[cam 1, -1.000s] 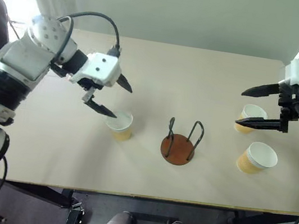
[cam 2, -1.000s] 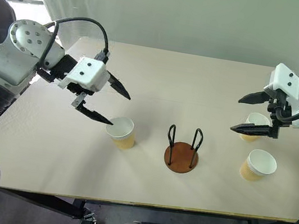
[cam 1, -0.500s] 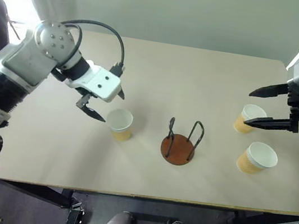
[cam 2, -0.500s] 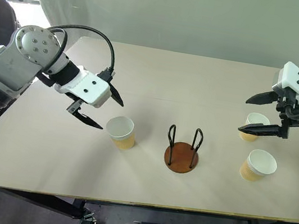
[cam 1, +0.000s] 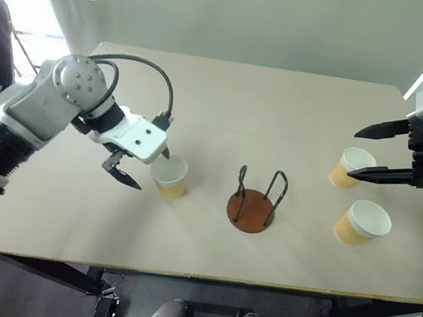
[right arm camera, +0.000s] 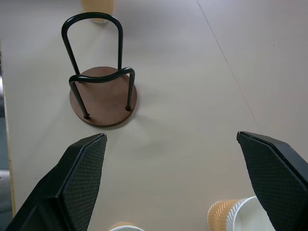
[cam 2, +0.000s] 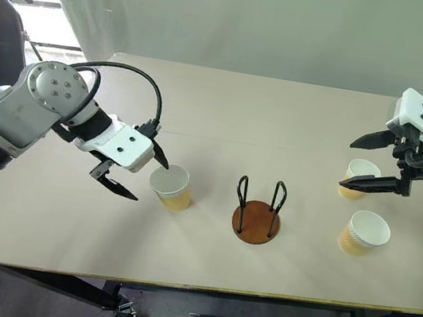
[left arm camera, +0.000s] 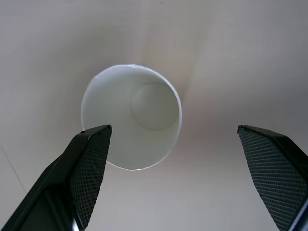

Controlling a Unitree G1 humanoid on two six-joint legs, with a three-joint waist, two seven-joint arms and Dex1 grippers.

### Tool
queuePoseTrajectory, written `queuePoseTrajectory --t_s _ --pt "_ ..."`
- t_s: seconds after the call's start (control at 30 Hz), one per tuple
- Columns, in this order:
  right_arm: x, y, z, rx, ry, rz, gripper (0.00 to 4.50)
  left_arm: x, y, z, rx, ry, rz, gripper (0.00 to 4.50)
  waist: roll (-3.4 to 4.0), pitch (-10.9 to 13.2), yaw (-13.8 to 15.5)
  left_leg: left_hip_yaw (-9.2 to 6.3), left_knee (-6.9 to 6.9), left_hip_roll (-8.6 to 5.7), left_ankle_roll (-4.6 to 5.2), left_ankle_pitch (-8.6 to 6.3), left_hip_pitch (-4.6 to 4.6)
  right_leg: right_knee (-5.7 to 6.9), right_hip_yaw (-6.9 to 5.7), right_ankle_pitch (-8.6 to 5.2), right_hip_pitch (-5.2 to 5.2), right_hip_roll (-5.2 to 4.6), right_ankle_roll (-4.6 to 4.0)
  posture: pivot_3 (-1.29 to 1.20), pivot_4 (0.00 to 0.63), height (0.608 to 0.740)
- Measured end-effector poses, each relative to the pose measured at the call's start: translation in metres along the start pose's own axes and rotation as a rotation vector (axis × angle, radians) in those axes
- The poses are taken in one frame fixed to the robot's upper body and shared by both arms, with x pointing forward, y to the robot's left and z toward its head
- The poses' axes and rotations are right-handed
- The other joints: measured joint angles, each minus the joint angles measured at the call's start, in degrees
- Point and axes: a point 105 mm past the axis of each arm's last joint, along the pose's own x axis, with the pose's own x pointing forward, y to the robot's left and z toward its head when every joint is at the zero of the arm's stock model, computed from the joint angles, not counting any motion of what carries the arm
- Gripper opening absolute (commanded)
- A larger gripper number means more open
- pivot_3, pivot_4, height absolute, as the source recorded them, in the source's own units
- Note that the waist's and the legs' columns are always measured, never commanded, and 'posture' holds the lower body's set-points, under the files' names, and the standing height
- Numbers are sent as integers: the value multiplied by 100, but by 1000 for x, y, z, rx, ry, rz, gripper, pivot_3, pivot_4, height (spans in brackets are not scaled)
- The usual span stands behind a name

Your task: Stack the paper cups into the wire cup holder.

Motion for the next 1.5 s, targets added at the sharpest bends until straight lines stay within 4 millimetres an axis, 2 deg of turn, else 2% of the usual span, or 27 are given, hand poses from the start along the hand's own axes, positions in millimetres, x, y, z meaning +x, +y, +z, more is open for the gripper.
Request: queuePoseTrajectory --t_s 0.23,0.63,0.93,1.23,1.4,1.5 --pt "0 0 0 0 -1 0 4455 2 0 -1 2 13 -3 4500 0 0 -1 0 0 0 -3 1 6 12 0 -4 0 -1 -5 0 150 740" --pt "2 0 1 -2 -6 4 4455 12 -6 -17 -34 50 -35 4500 0 0 -3 0 0 0 -7 -3 11 30 0 -20 -2 -1 -11 0 150 740" --pt "3 1 2 -9 -6 3 4455 25 -14 -18 -35 33 -69 4500 0 0 -5 0 0 0 -8 -3 13 33 0 -21 -2 -1 -11 0 150 740" --pt "4 1 4 -17 -6 -4 4455 37 -11 -21 -5 34 -89 4500 0 0 -5 0 0 0 -8 -3 14 36 1 -21 -2 -2 -11 0 150 740" --pt "4 1 4 -13 -6 -5 4500 43 -9 -24 14 42 -99 3094 0 0 -4 0 0 0 -8 -3 13 35 0 -21 -2 -2 -10 0 150 740" --pt "4 1 4 -12 -6 -5 4500 41 -10 -27 19 48 -96 1943 0 0 -4 0 -1 0 -8 -4 13 35 0 -22 -3 -2 -9 0 150 740"
